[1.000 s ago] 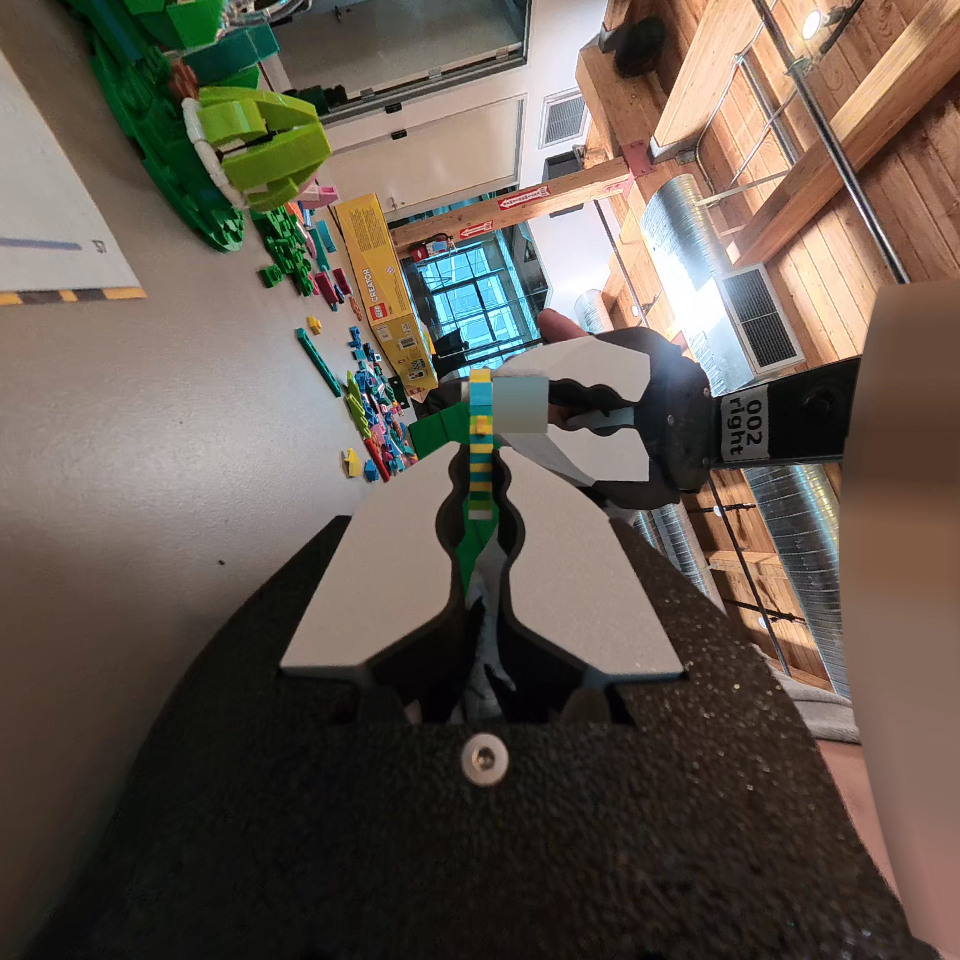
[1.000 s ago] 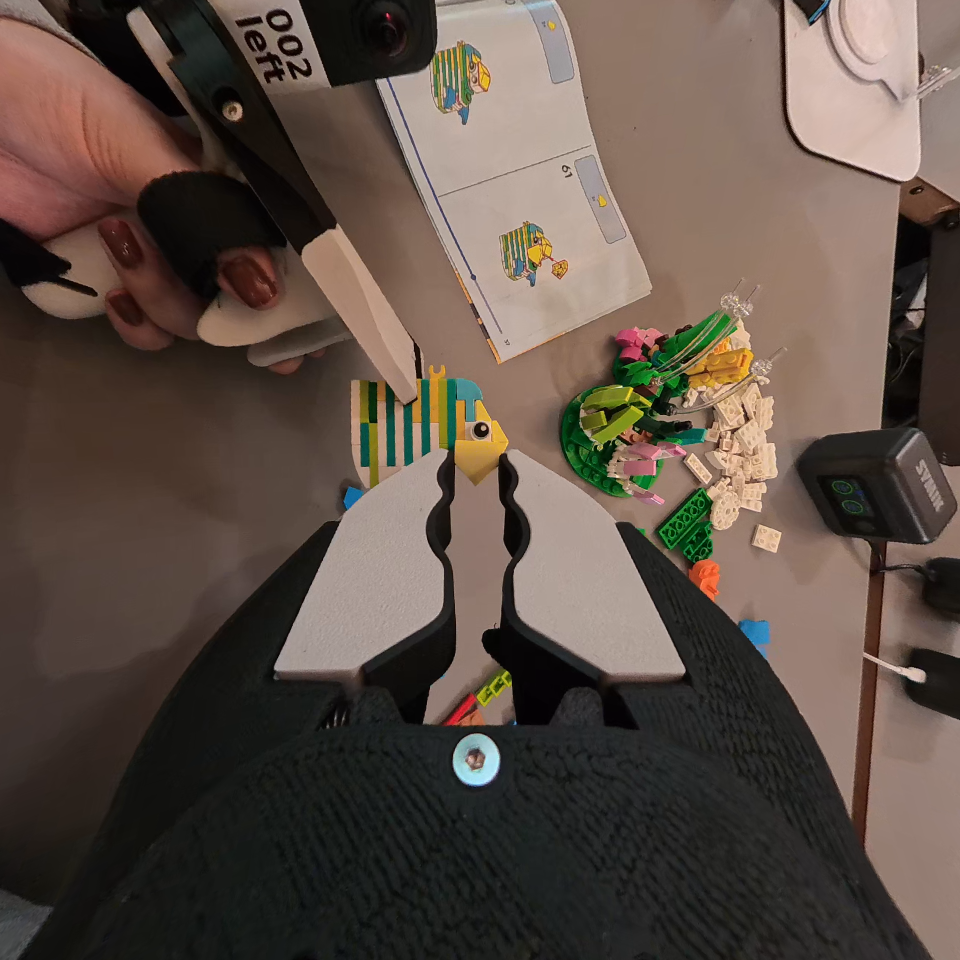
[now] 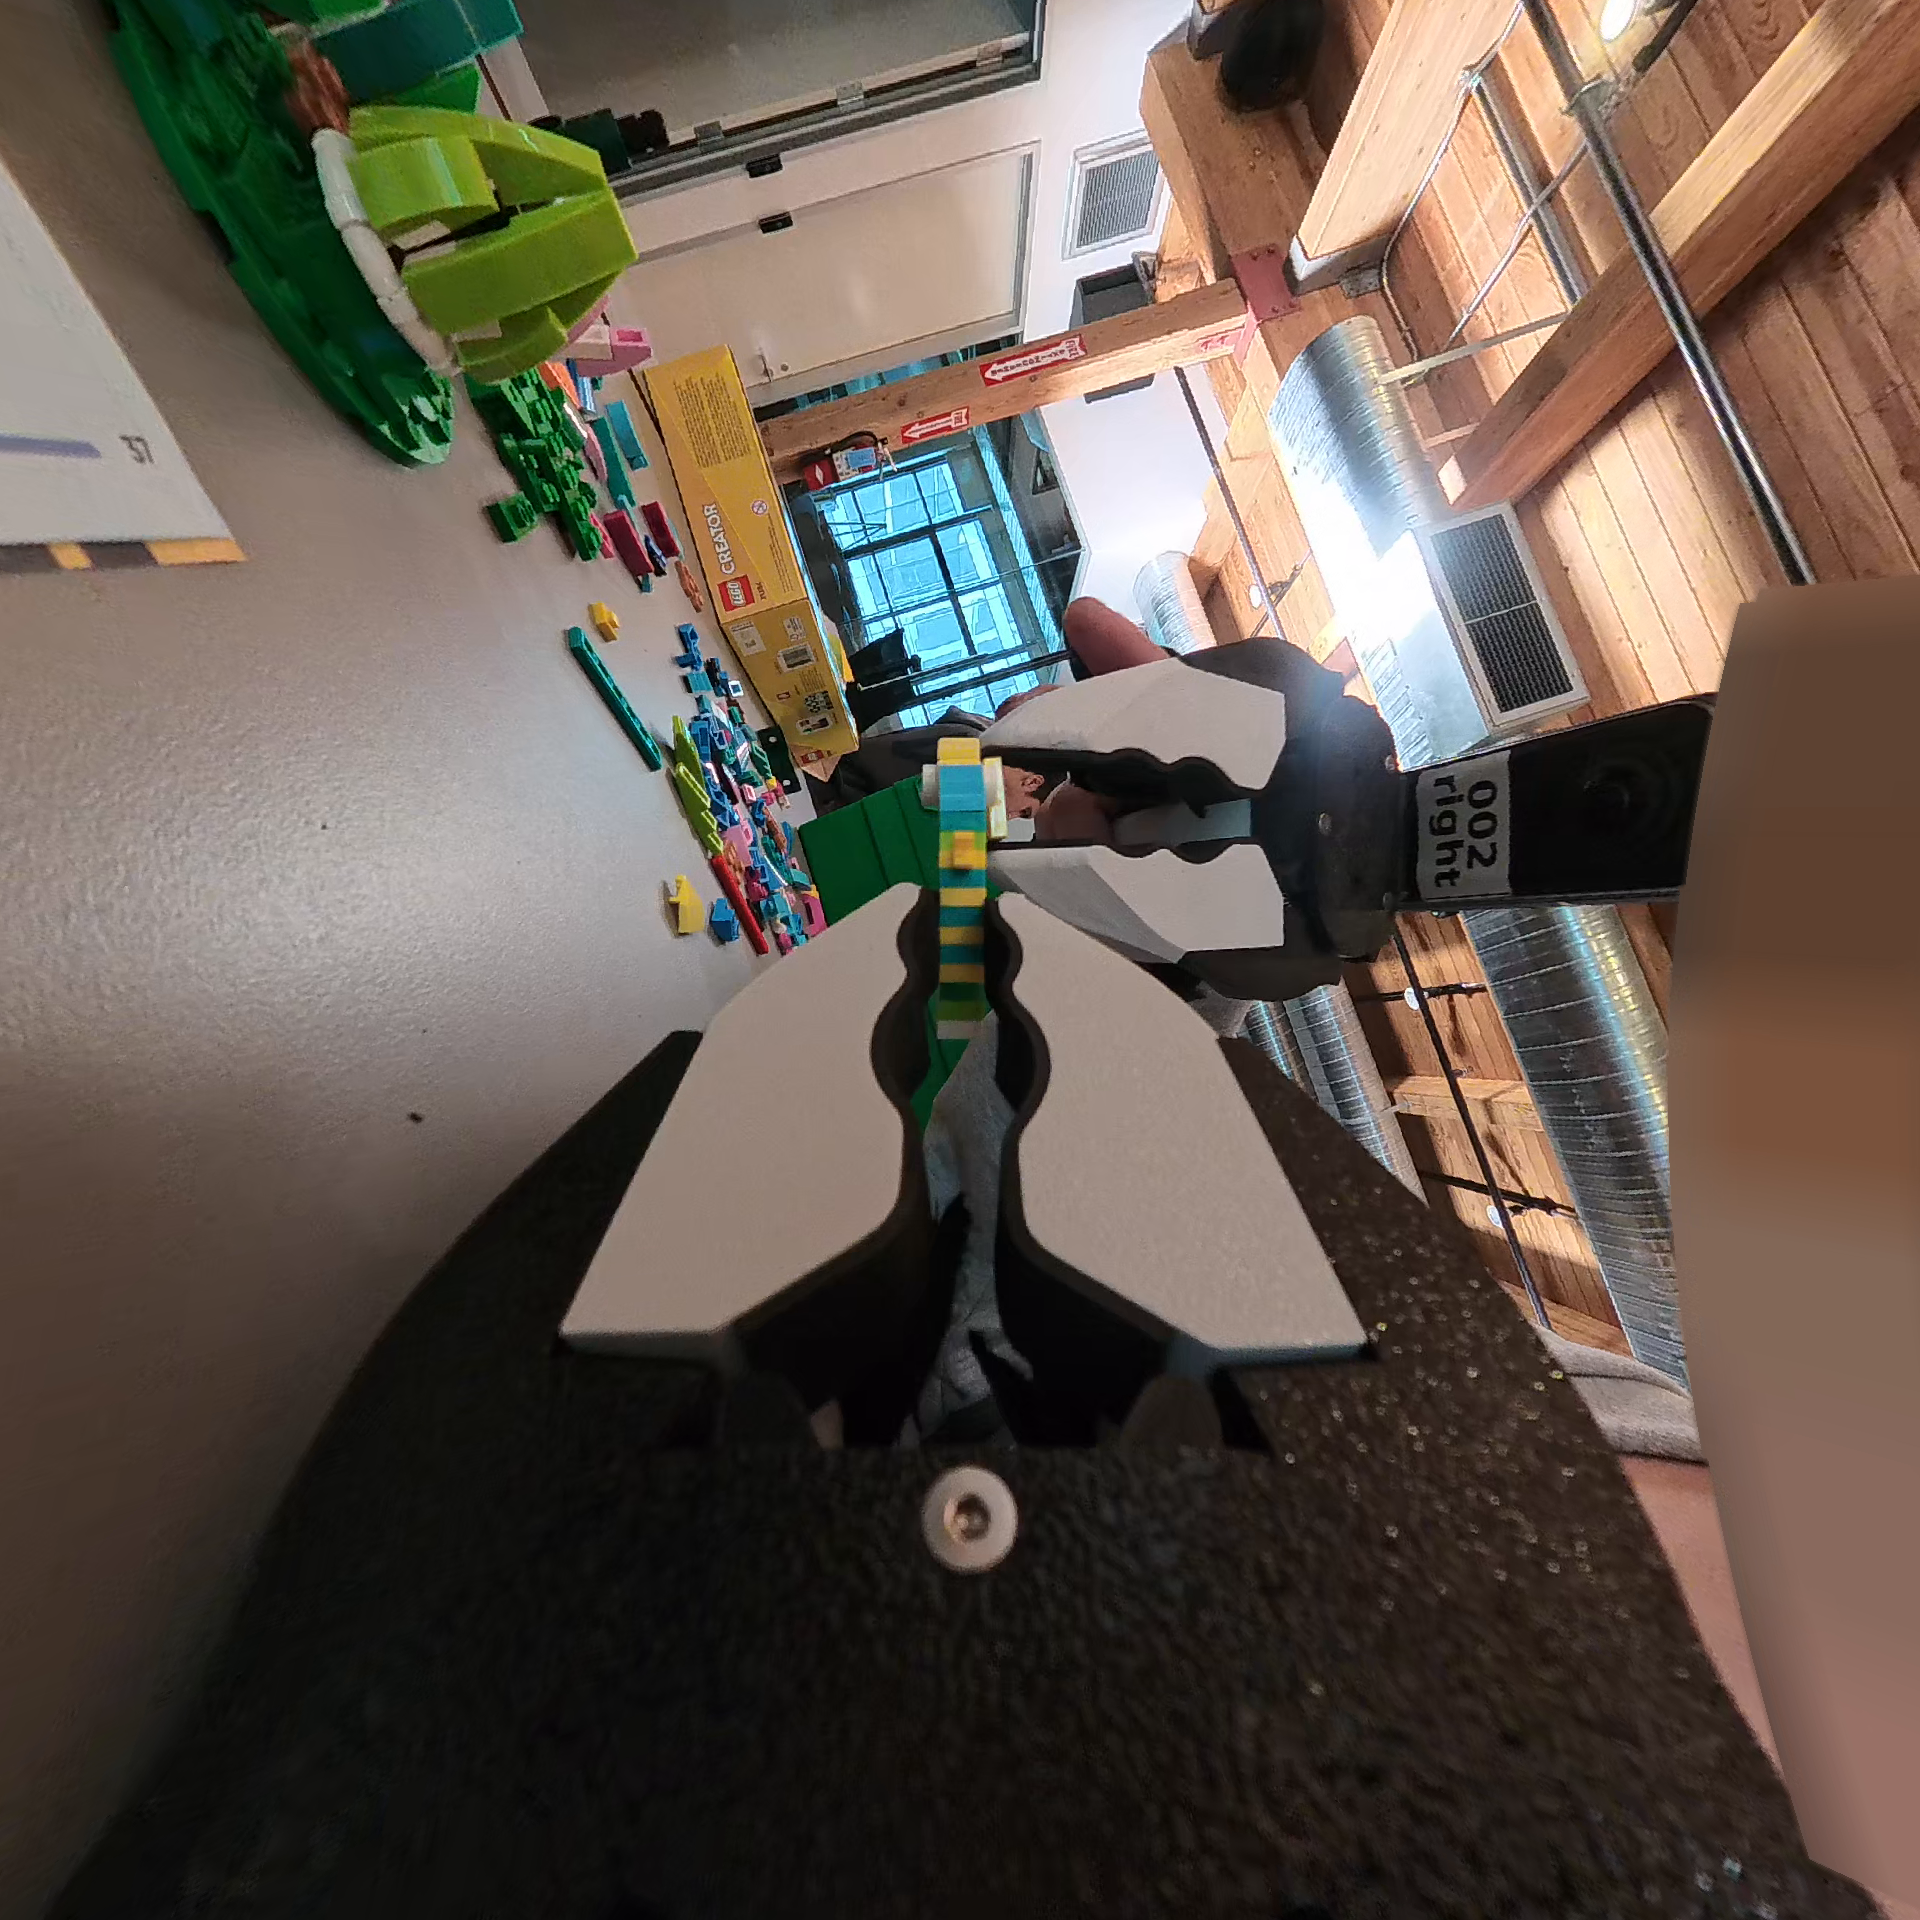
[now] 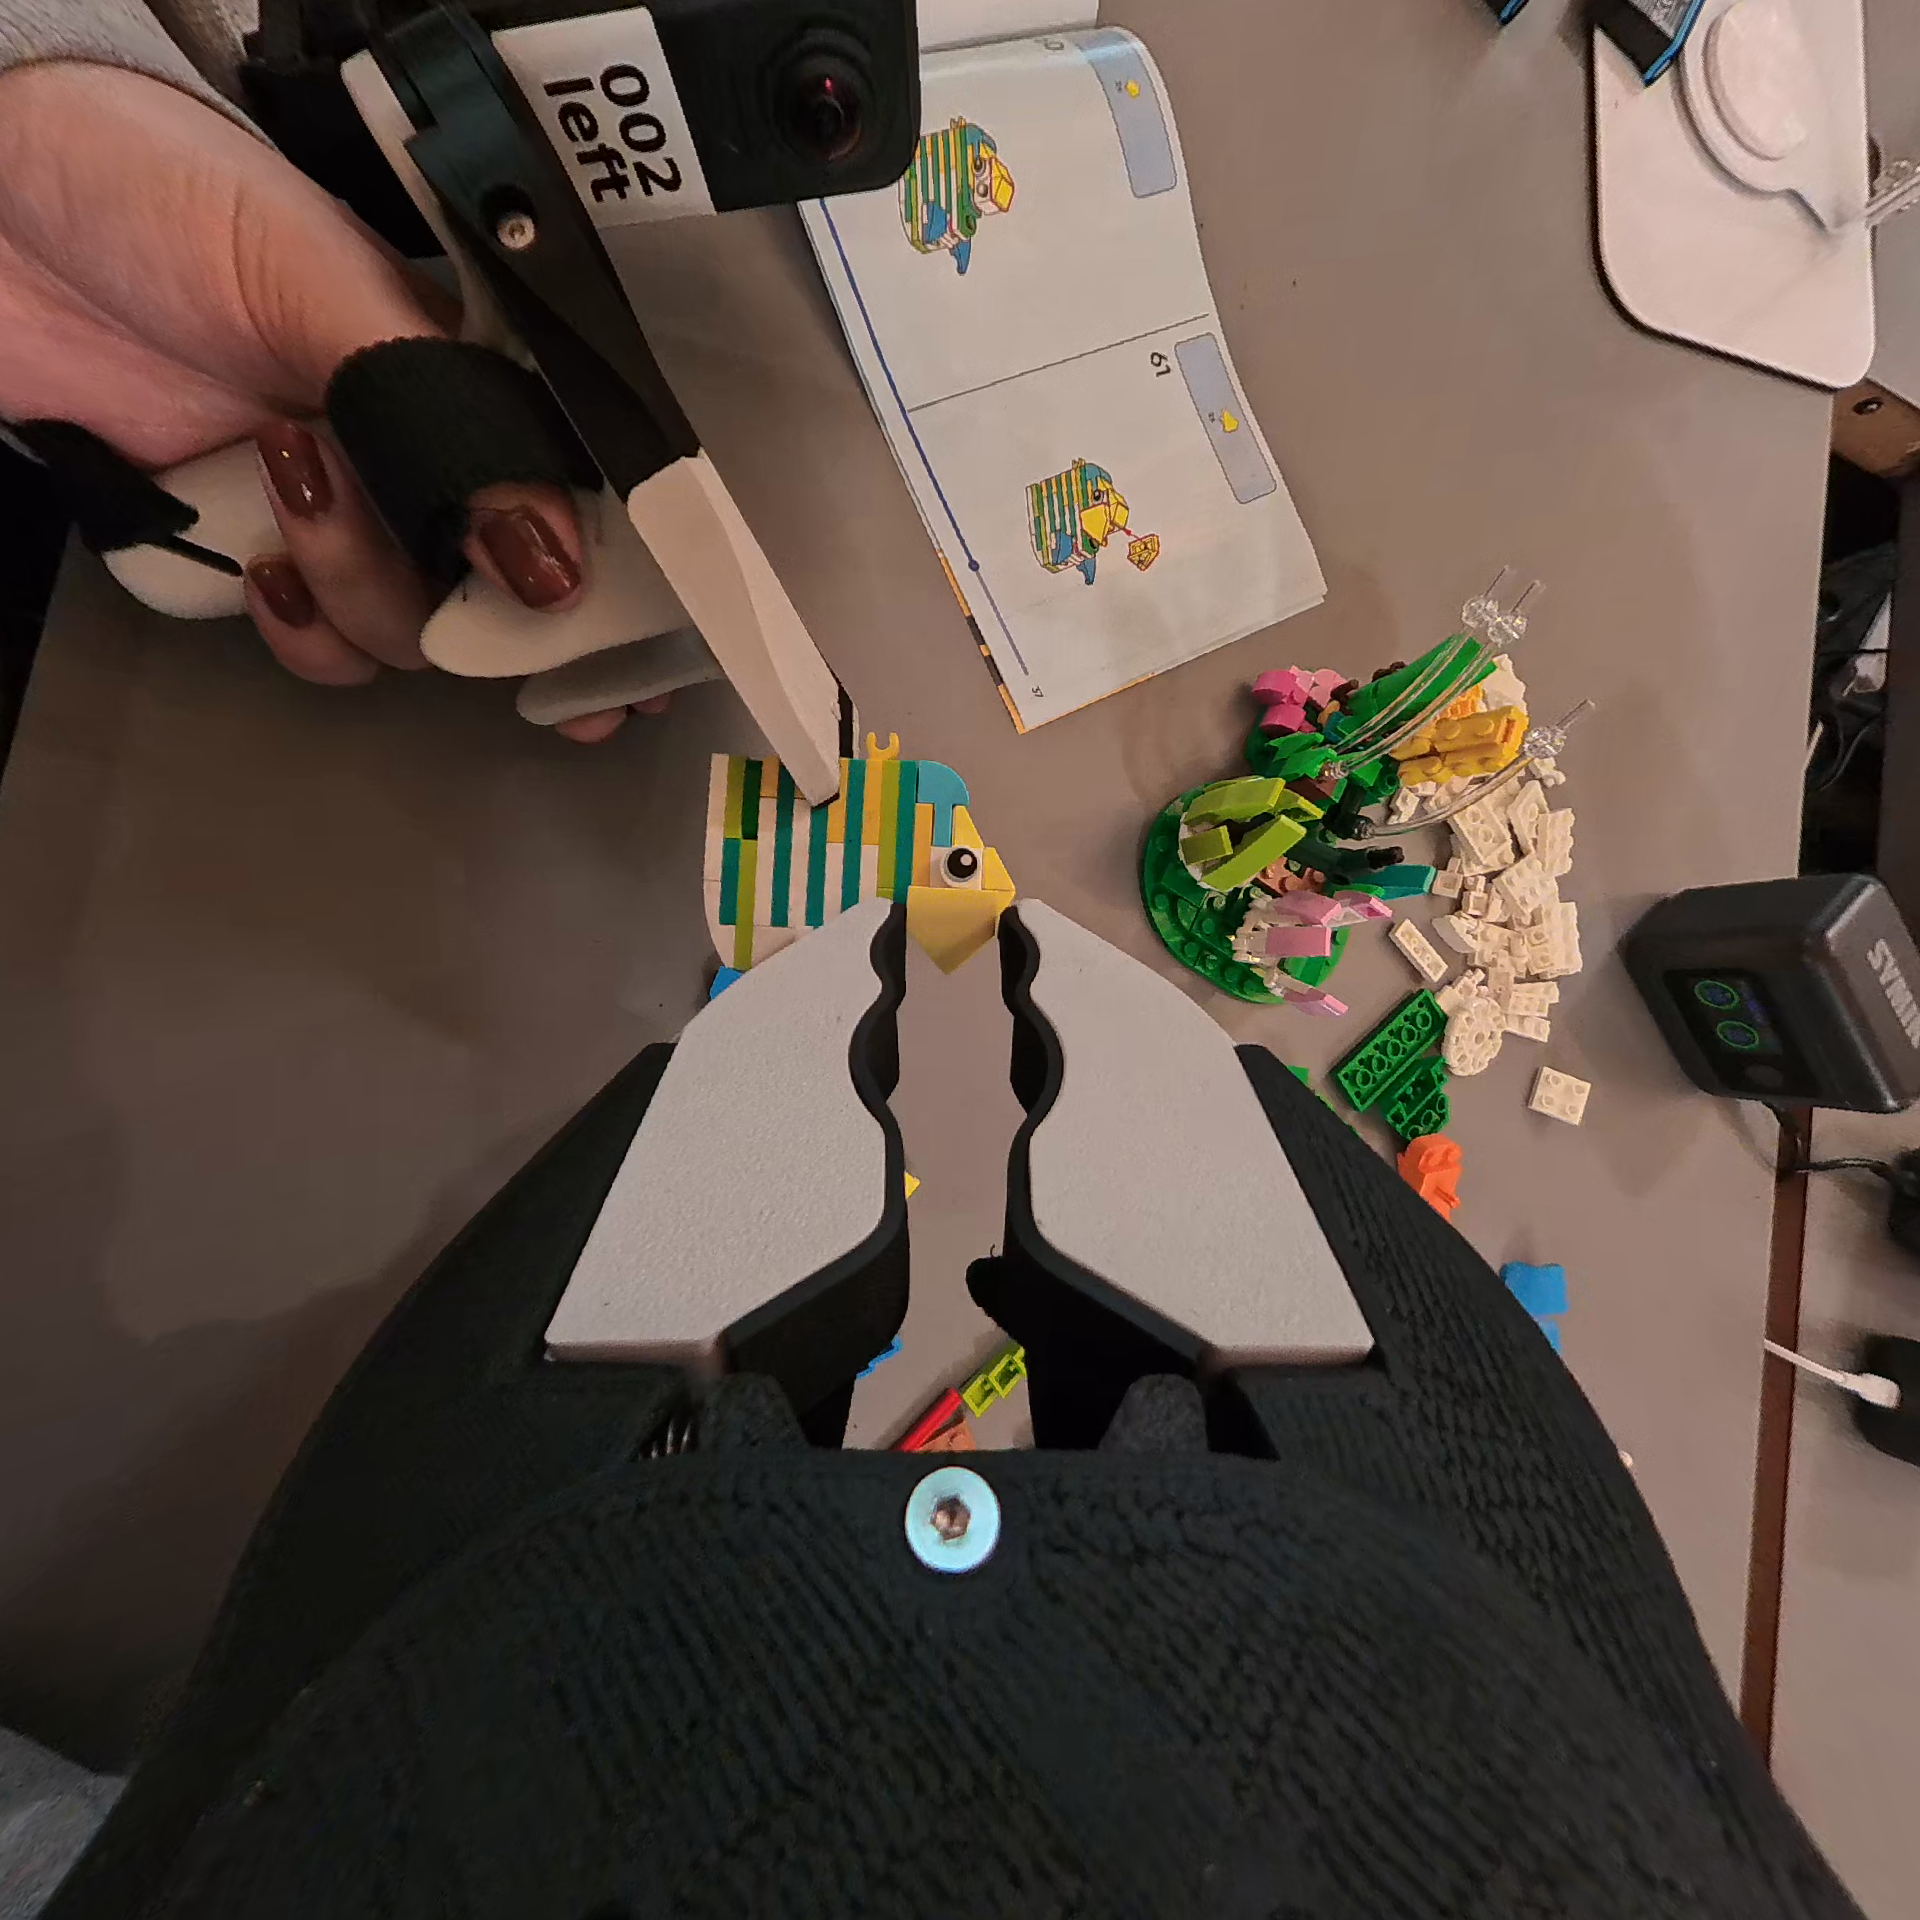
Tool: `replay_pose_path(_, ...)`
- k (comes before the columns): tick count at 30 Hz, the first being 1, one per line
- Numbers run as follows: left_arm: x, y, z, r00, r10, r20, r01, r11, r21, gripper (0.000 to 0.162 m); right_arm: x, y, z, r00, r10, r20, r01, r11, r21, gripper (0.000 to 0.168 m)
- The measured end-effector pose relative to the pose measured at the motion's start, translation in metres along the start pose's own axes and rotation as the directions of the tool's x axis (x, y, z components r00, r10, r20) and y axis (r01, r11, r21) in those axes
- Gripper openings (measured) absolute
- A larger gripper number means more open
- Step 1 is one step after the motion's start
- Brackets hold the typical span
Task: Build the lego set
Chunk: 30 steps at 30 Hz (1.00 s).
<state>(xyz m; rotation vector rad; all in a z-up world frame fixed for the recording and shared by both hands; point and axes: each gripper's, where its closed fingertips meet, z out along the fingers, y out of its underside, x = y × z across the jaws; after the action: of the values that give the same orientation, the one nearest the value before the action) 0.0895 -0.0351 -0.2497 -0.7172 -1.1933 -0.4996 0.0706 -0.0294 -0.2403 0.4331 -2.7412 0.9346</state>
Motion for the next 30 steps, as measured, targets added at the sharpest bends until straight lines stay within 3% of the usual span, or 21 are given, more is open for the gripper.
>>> replay_pose_path(4, 0.001, 0.0, 0.0, 1.0, -0.001, -0.008, 0.001, 1.0, 0.0, 0.007, 0.003, 0.002, -0.004, 1.0, 0.02, -0.003, -0.02, 1.0, 0.011, 0.018)
replay_pose_path(10, 0.002, 0.0, 0.0, 1.0, -0.001, -0.016, 0.001, 1.0, -0.002, 0.007, 0.003, -0.009, -0.021, 0.974, 0.181, 0.136, -0.205, 0.959, 0.195, 0.02)
replay_pose_path(14, 0.004, -0.001, -0.001, 1.0, 0.022, -0.014, -0.022, 1.0, 0.008, 0.007, 0.008, 0.001, -0.021, 0.978, 0.181, 0.108, -0.197, 0.966, 0.168, 0.021)
replay_pose_path(17, 0.008, -0.006, -0.003, 0.989, 0.148, 0.013, -0.148, 0.989, 0.013, 0.007, 0.01, 0.01, -0.021, 0.978, 0.183, 0.096, -0.196, 0.97, 0.141, 0.021)
replay_pose_path(20, 0.014, -0.024, -0.009, 0.934, 0.35, 0.075, -0.354, 0.934, 0.049, 0.007, 0.01, 0.021, -0.015, 0.978, 0.185, 0.096, -0.194, 0.977, 0.092, 0.021)
replay_pose_path(22, 0.018, -0.03, -0.011, 0.907, 0.412, 0.089, -0.417, 0.907, 0.056, 0.007, 0.008, 0.023, -0.011, 0.975, 0.189, 0.115, -0.199, 0.976, 0.085, 0.022)
replay_pose_path(25, 0.021, -0.035, -0.012, 0.875, 0.475, 0.093, -0.481, 0.874, 0.065, 0.007, -0.002, 0.025, -0.005, 0.959, 0.207, 0.195, -0.224, 0.972, 0.069, 0.022)
replay_pose_path(30, 0.036, -0.042, -0.017, 0.772, 0.634, 0.043, -0.634, 0.762, 0.133, 0.007, -0.033, 0.047, 0.015, 0.921, 0.206, 0.331, -0.183, 0.978, -0.1, 0.021)
